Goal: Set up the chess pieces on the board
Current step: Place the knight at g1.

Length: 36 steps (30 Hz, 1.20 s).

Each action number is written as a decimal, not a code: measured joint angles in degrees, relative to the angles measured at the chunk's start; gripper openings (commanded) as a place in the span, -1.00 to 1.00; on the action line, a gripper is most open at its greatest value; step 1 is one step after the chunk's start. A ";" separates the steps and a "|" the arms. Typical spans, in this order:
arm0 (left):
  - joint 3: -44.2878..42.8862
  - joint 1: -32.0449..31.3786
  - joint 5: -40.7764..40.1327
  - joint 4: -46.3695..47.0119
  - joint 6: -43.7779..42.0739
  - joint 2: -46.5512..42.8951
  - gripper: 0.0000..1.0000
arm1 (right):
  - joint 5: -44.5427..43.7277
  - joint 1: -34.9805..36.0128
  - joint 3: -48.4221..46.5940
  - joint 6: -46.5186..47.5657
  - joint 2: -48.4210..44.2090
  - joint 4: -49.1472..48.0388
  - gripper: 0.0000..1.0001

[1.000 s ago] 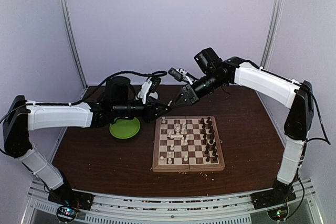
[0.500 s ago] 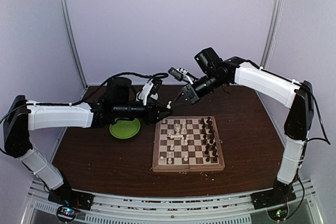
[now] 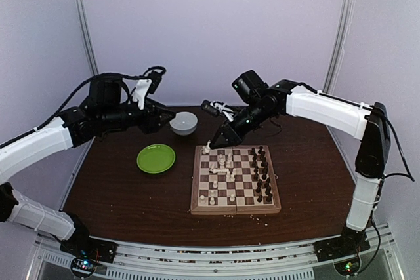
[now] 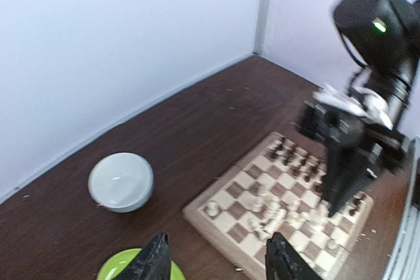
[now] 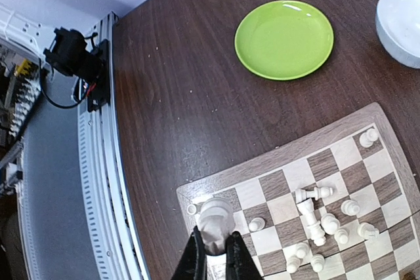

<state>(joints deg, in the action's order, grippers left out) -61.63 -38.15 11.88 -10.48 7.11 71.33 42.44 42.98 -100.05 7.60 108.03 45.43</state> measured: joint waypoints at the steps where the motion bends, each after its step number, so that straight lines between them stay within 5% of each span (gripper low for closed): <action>1: -1.01 1.51 -1.77 -1.42 -0.61 -0.74 0.02 | -1.33 1.16 0.37 1.05 0.02 0.11 -0.96; 9: -2.14 9.31 -10.69 -6.05 -1.36 -3.61 0.03 | -8.24 9.01 2.10 6.78 1.95 -0.24 -0.97; 36: 1.31 9.55 -12.52 -6.40 -0.98 -7.17 0.02 | -17.05 12.28 3.13 11.78 12.68 0.70 -0.91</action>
<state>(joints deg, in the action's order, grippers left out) -60.31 -28.60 -0.64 -16.88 6.13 64.16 25.39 55.27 -96.92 19.38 120.70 46.13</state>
